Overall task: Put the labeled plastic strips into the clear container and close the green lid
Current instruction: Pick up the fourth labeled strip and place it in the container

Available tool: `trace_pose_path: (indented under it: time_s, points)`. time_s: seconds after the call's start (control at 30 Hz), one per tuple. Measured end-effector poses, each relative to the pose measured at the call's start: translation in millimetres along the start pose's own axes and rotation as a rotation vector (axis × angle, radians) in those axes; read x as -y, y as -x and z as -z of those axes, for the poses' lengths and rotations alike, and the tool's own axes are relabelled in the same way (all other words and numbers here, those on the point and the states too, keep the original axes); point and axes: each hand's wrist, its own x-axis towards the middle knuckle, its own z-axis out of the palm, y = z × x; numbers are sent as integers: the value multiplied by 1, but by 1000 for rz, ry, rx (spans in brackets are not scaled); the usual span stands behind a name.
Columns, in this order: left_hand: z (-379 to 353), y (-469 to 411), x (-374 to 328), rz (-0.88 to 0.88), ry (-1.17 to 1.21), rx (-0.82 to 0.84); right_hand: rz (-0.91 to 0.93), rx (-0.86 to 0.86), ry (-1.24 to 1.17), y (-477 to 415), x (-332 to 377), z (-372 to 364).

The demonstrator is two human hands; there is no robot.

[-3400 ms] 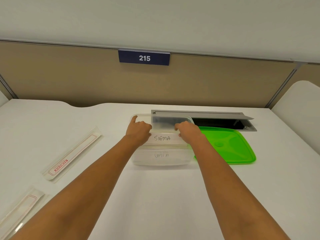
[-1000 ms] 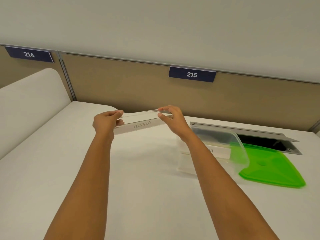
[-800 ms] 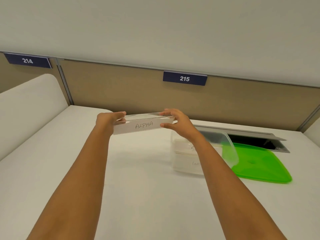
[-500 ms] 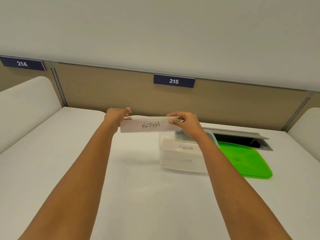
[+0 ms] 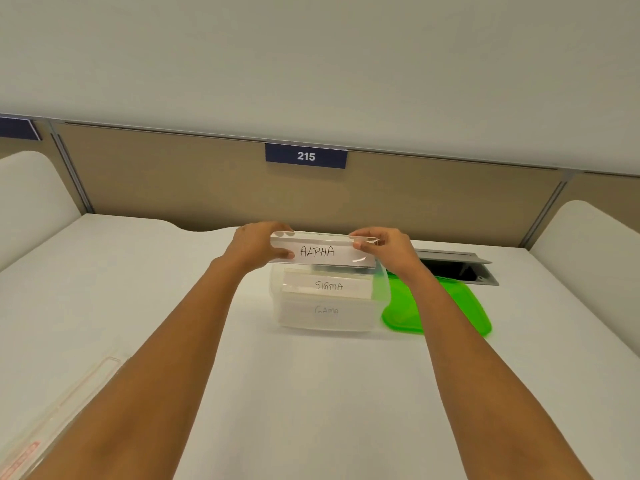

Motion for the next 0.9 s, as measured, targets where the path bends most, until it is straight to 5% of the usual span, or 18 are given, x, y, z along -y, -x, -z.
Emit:
trace_pose_path:
  time_s: [0.9]
  points:
    - [-56,-16,-11,11,-110,176,-46,177,226,4,-50,9]
